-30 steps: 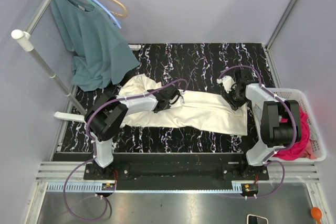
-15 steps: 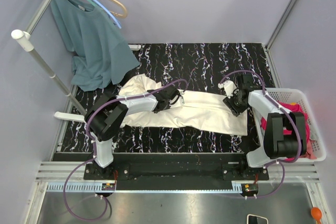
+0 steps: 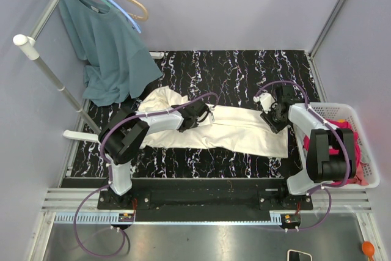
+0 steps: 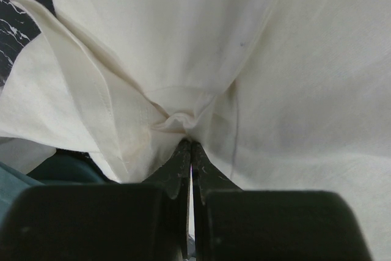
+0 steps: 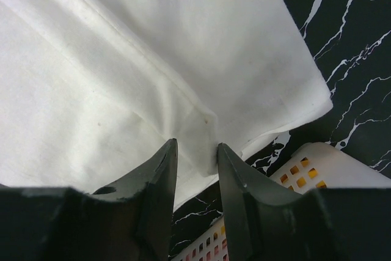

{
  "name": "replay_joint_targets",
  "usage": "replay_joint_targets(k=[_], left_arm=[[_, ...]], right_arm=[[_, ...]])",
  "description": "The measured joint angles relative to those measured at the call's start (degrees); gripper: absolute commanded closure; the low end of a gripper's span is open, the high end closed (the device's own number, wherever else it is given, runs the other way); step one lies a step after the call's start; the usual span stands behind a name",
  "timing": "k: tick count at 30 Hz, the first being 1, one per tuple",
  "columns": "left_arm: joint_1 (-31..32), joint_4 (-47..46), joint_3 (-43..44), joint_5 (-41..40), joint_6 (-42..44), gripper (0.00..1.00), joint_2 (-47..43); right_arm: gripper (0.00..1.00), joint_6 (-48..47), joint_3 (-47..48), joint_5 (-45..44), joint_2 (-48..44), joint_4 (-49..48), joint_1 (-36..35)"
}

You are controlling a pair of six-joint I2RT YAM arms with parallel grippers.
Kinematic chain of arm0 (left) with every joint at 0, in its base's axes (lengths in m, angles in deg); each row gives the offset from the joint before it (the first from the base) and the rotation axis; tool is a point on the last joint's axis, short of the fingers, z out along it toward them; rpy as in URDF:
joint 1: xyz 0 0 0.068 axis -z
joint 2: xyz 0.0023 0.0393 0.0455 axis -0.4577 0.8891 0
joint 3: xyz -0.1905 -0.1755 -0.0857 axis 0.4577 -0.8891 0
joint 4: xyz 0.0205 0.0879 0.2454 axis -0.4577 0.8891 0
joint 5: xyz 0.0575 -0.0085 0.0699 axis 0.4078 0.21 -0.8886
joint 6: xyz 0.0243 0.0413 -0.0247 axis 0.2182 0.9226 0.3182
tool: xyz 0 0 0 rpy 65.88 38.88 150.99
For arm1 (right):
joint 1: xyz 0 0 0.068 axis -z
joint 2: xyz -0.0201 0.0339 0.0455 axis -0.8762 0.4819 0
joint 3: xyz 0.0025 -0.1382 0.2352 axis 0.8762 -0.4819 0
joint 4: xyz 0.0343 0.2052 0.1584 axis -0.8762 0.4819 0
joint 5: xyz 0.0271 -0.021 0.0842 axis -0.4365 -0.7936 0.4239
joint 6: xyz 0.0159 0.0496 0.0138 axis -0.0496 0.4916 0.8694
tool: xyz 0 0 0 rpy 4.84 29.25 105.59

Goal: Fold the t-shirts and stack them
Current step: Fold the tshirt

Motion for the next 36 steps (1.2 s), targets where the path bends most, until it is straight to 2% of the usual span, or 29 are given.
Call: replay_joint_targets(k=[14, 25, 36], left_arm=[[0.02, -0.28, -0.48, -0.35, 0.26, 1.0, 0.0], [0.02, -0.28, -0.5, -0.35, 0.26, 1.0, 0.0], [0.02, -0.33, -0.5, -0.37, 0.26, 1.0, 0.0]], right_arm=[[0.69, -1.05, -0.57, -1.42, 0.74, -0.72, -0.02], [0.9, -1.64, -0.85, -2.99, 0.74, -0.72, 0.0], [0.99, -1.53, -0.98, -3.15, -0.39, 0.15, 0.0]])
